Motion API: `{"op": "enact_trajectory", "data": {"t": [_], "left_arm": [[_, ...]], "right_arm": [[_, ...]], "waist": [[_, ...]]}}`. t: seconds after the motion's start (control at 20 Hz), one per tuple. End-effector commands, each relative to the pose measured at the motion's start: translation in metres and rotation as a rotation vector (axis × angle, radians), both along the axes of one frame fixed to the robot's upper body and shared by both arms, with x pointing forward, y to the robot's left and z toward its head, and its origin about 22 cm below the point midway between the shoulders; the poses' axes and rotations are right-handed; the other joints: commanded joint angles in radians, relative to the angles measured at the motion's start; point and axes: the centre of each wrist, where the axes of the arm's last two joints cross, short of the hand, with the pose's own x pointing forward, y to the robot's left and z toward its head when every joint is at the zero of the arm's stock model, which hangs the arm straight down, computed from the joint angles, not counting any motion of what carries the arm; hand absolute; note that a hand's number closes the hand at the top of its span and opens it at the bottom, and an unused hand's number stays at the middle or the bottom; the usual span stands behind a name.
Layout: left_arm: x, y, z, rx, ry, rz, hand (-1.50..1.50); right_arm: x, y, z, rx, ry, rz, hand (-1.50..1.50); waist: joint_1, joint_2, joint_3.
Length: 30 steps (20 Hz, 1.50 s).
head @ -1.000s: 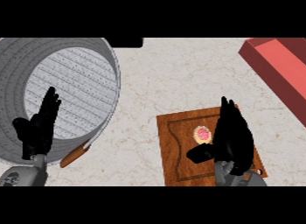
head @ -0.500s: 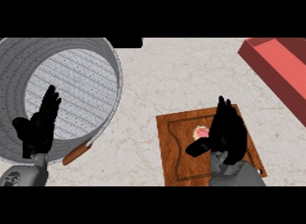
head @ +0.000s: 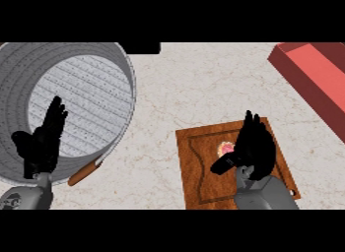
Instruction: Pick the cupcake from the cutting board and place it in the cardboard box
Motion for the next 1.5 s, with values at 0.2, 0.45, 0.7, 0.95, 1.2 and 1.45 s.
{"op": "enact_trajectory", "data": {"t": [0.2,0.45,0.7,0.95,1.2,1.45], "left_arm": [[-0.012,-0.008,-0.025,-0.029,0.099,-0.002,0.0],[-0.007,-0.019,-0.03,-0.023,0.093,0.016,0.0],[-0.008,-0.008,-0.025,-0.019,0.091,0.013,0.0],[-0.011,0.001,-0.015,-0.017,0.081,0.014,0.0],[-0.012,-0.011,-0.023,-0.019,0.085,0.026,0.0],[-0.012,-0.02,-0.024,-0.03,0.092,0.011,0.0]], "right_arm": [[0.012,0.011,-0.008,-0.029,0.127,-0.17,-1.5],[0.012,0.004,-0.024,-0.019,0.138,-0.176,-1.5],[0.013,0.007,-0.029,-0.012,0.165,-0.17,-1.5],[0.028,0.0,-0.031,-0.006,0.14,-0.189,-1.5],[0.022,-0.001,-0.049,-0.005,0.126,-0.171,1.5],[0.033,0.009,-0.044,-0.093,0.015,-0.083,1.5]], "waist": [[0.002,0.011,-0.014],[-0.005,0.013,-0.014],[-0.003,0.011,-0.014],[0.004,0.011,-0.013],[0.0,0.01,-0.013],[0.001,0.01,-0.013]]}}
